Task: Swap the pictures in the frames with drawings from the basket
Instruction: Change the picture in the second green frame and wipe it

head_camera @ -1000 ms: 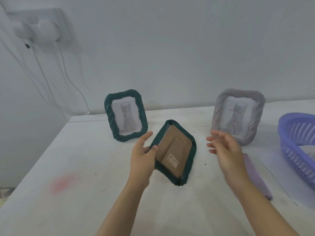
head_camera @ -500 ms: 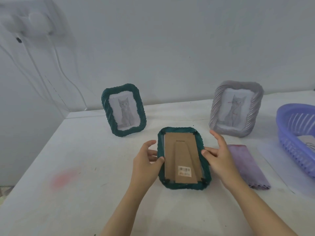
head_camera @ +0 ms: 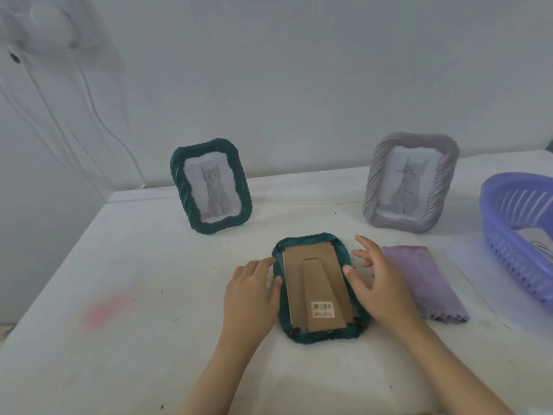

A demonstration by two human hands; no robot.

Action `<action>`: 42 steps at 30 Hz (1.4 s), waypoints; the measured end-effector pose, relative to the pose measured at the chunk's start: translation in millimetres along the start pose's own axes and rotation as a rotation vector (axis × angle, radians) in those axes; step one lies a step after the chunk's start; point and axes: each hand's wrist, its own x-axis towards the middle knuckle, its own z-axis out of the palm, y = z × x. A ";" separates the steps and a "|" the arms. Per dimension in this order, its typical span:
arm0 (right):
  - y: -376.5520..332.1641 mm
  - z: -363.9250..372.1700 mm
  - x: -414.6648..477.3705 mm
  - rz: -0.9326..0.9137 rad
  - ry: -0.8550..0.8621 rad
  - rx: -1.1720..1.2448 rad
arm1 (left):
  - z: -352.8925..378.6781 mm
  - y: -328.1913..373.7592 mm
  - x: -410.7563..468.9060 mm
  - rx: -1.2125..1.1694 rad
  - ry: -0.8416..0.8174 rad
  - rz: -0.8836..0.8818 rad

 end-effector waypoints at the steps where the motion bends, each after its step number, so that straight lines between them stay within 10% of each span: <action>1: -0.5 -1.8 0.4 -0.026 -0.055 0.010 | 0.0 -0.9 0.5 -0.066 -0.022 0.039; 8: -0.8 -9.5 10.1 -0.158 -0.400 -0.176 | 11.0 -8.7 7.0 -0.106 -0.379 0.144; 42: -16.7 -7.4 45.2 0.005 -0.752 -0.584 | 3.2 10.2 46.0 0.269 -0.665 0.025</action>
